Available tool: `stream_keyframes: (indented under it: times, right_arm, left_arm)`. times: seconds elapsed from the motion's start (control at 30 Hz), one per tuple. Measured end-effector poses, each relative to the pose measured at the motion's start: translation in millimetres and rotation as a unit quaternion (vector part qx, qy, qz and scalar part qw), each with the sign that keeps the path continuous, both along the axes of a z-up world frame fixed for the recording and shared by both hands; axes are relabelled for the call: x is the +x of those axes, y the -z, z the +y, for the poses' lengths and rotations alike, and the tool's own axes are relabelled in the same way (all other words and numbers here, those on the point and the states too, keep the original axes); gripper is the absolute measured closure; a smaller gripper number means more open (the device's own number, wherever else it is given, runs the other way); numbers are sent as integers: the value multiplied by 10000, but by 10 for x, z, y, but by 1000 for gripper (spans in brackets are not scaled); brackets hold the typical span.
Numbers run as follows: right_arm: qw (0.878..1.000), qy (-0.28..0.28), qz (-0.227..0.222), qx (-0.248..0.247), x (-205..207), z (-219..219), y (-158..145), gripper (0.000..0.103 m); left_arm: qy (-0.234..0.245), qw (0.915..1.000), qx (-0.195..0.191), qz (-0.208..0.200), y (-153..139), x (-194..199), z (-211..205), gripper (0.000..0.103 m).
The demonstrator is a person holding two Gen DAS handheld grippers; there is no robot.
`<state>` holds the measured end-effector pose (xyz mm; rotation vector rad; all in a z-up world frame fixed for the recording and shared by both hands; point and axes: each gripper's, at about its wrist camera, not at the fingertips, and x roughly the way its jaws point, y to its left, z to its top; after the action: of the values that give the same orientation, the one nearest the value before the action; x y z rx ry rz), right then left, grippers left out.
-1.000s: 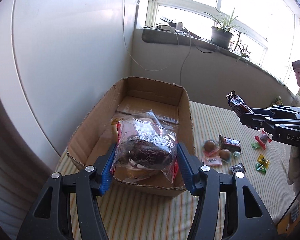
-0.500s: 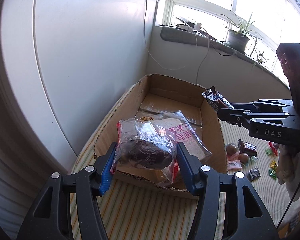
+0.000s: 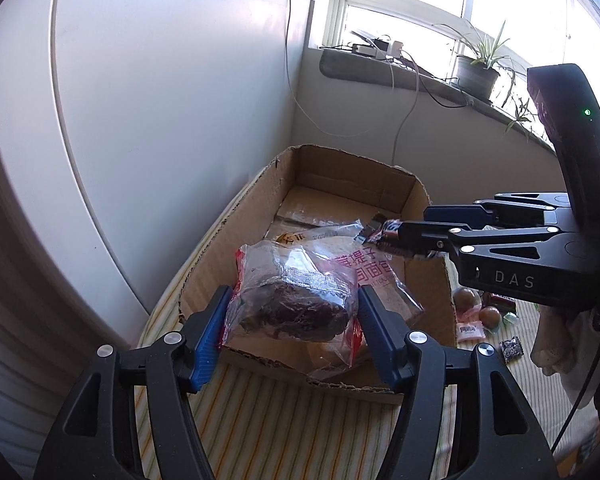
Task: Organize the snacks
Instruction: 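Lower the Snickers bar into the box with the right gripper while the left gripper drops the cookie bag there, then move both grippers back over the snacks on the bed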
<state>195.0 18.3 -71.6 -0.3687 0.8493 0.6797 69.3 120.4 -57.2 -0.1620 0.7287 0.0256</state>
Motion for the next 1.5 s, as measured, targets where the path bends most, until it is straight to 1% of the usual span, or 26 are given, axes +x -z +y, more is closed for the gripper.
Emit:
stream_keyframes:
  times: [0.03,0.13,0.2,0.23,0.37,0.4,0.43,0.87,1.17,1.5]
  right_arm:
    - [10000,2,-32,2,-7,5,-4,62]
    - [10000,-23,-24,-6,-13,17,-7,60]
    - [10000,-24,-67,-36,-27,19,-7,48]
    - [9999,-18,-106,-30,-40,14,-17,41]
    - [9999,2,-136,33,-58,-20,-54,41]
    - [9999,5,-151,37,-63,-30,-62,41]
    - [9999,8,-158,45,-63,-41,-71,40]
    - [9995,170,-237,138,-155,-325,-198,40]
    - [9983,453,-301,200,-262,-781,-283,40]
    - [9942,1011,-302,214,-395,-1585,-274,40]
  left_arm:
    - [-14,10000,2,1,0,-1,-1,40]
    - [-39,10000,3,-3,-2,10,-3,37]
    - [-45,10000,18,-2,-3,13,-5,36]
    - [-50,10000,20,0,-2,17,-2,35]
    - [-77,10000,-1,-27,-8,17,18,32]
    - [-78,10000,18,-35,-11,11,15,28]
    - [-86,9999,42,-49,-12,2,11,27]
    - [-98,9998,50,-140,-90,-76,-49,27]
    - [166,9994,82,-282,-199,-153,-321,27]
    - [740,9968,-12,-287,-236,-200,-794,27]
